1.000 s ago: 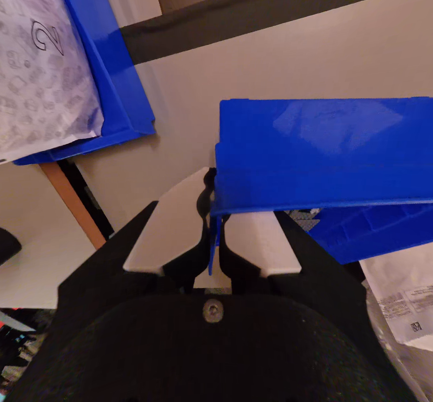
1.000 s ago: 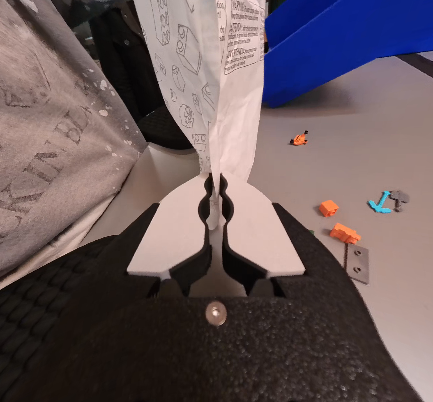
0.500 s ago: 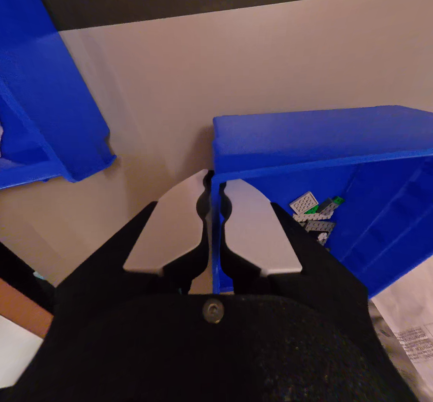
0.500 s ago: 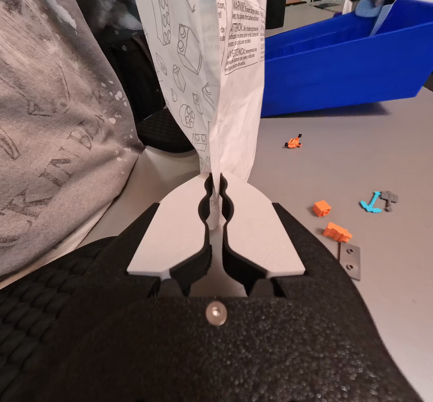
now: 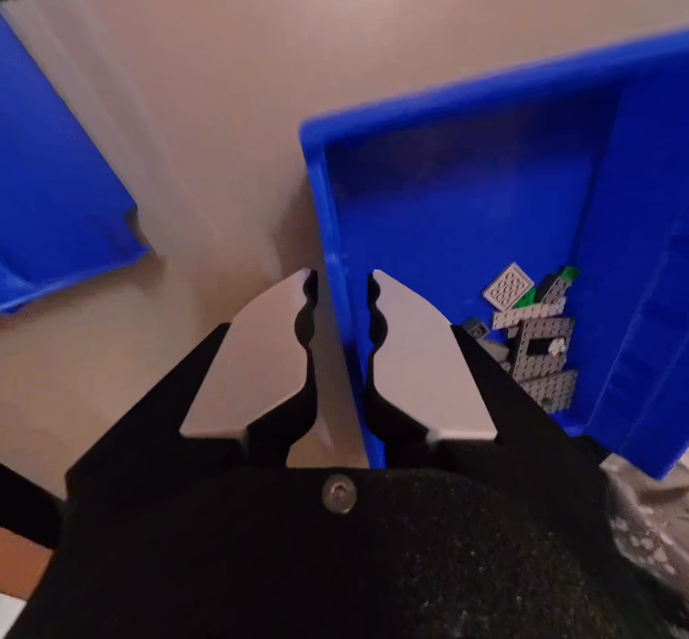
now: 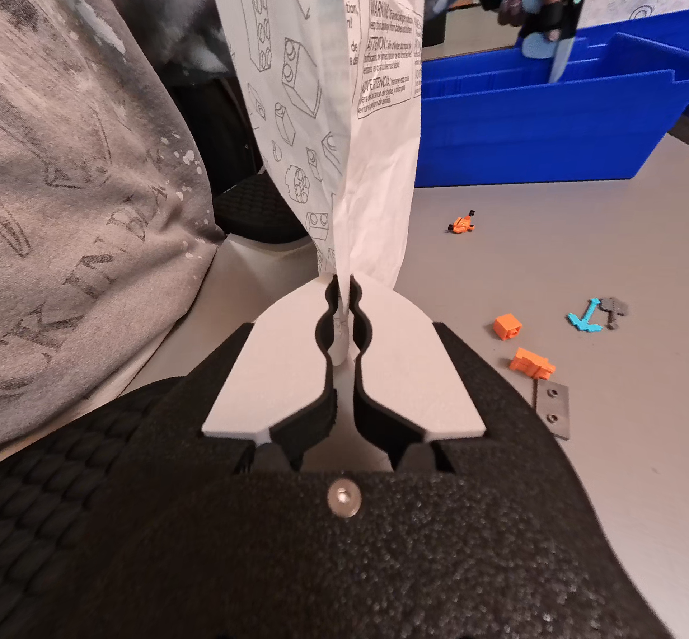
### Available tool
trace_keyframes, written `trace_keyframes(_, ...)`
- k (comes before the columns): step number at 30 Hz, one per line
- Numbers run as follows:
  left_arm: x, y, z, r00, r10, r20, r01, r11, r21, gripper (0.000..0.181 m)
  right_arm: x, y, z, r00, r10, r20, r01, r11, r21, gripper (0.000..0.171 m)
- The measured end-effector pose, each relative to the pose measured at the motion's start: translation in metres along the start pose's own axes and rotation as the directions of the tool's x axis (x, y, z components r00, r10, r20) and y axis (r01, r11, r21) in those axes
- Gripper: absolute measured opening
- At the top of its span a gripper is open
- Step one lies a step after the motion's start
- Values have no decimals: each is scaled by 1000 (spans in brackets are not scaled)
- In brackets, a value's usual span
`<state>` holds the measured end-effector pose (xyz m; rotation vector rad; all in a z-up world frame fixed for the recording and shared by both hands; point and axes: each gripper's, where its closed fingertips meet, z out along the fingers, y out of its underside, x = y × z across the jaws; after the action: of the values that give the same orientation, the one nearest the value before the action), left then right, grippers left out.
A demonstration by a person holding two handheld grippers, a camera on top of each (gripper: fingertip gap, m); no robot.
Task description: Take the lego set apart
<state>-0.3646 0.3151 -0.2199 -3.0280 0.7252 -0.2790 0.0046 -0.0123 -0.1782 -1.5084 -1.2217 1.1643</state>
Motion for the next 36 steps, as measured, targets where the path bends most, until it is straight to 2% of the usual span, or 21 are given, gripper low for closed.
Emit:
trace_keyframes(6,6,57,-8,994,92,54,-95,993,64,35,3,-3,-5,1000,-9,-29,9,1000,6,4)
trace_keyframes(10,17,82,-2,990,118,71,-127,983,132,23,4,-7,-6,999,-11,-37,11,1000,19,4)
trace_keyframes(12,16,85,1,988,124,88,-137,978,159,11,3,-8,-5,999,-14,-36,15,1000,19,4)
trace_keyframes(16,14,83,3,990,98,97,-113,978,173,8,1,-4,-3,999,-30,-43,30,1000,-6,4)
trace_keyframes(21,14,87,3,986,107,125,-126,980,153,8,1,-3,-3,998,-33,-49,32,999,-12,4)
trace_keyframes(25,16,94,8,980,141,137,-158,980,120,18,2,-3,-4,998,-31,-54,30,999,-12,4)
trace_keyframes(28,17,94,8,985,120,121,-137,980,146,16,3,-2,-3,998,-30,-57,29,999,-15,5)
trace_keyframes(34,16,111,10,979,150,136,-158,986,52,19,4,-3,-5,997,-30,-69,29,1000,-10,4)
trace_keyframes(36,17,110,11,987,111,121,-120,990,75,14,5,-3,-5,997,-28,-69,27,1000,-11,4)
